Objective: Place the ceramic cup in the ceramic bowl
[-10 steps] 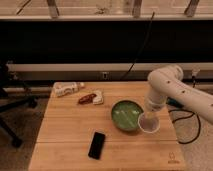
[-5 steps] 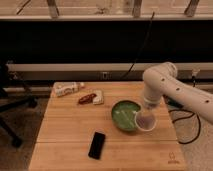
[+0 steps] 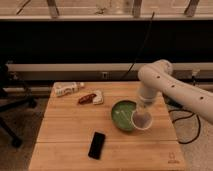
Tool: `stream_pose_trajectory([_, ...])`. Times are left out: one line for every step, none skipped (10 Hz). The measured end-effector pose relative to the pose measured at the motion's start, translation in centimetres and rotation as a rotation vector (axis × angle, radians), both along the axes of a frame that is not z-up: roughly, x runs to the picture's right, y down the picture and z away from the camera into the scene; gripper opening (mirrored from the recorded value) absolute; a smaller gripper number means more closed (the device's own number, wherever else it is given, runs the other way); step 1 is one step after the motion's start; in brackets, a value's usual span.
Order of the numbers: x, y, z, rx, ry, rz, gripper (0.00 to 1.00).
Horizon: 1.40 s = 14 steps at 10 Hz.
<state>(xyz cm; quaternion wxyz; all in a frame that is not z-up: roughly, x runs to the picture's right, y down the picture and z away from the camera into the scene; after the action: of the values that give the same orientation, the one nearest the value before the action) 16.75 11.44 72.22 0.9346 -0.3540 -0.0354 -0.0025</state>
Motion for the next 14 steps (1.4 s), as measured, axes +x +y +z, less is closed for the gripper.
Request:
stream_pose_trajectory([-0.6, -0.2, 0.2, -0.005, -0.013, -0.010, 0.01])
stream_pose_trajectory([-1.1, -0.3, 0.5, -0.011, -0.025, -0.021, 0.01])
stream_pose_trajectory([-1.8, -0.5, 1.0, -0.020, -0.038, -0.033, 0.01])
stream_pose_trajectory([-2.2, -0.5, 1.3, -0.027, -0.046, -0.038, 0.01])
stream_pose_trajectory([-2.3, -0.3, 1.9, -0.038, -0.050, -0.044, 0.01])
stream_pose_trajectory([-2.5, -0.1, 2.5, -0.051, -0.054, -0.052, 0.04])
stream_pose_trajectory([-2.8, 0.1, 3.2, -0.067, -0.057, -0.061, 0.10])
stream_pose_trajectory([-3.0, 0.3, 3.8, -0.085, -0.059, -0.069, 0.22])
stream_pose_trajectory([-2.9, 0.5, 4.2, -0.097, -0.057, -0.074, 0.31])
stream_pose_trajectory([-2.8, 0.7, 4.6, -0.109, -0.056, -0.078, 0.41])
stream_pose_trajectory([-2.9, 0.8, 5.0, -0.121, -0.059, -0.082, 0.50])
stream_pose_trajectory([-3.1, 0.9, 5.5, -0.134, -0.065, -0.086, 0.63])
stream_pose_trajectory([-3.1, 1.0, 5.8, -0.141, -0.070, -0.085, 0.73])
stream_pose_trajectory([-3.2, 1.0, 5.9, -0.144, -0.076, -0.085, 0.78])
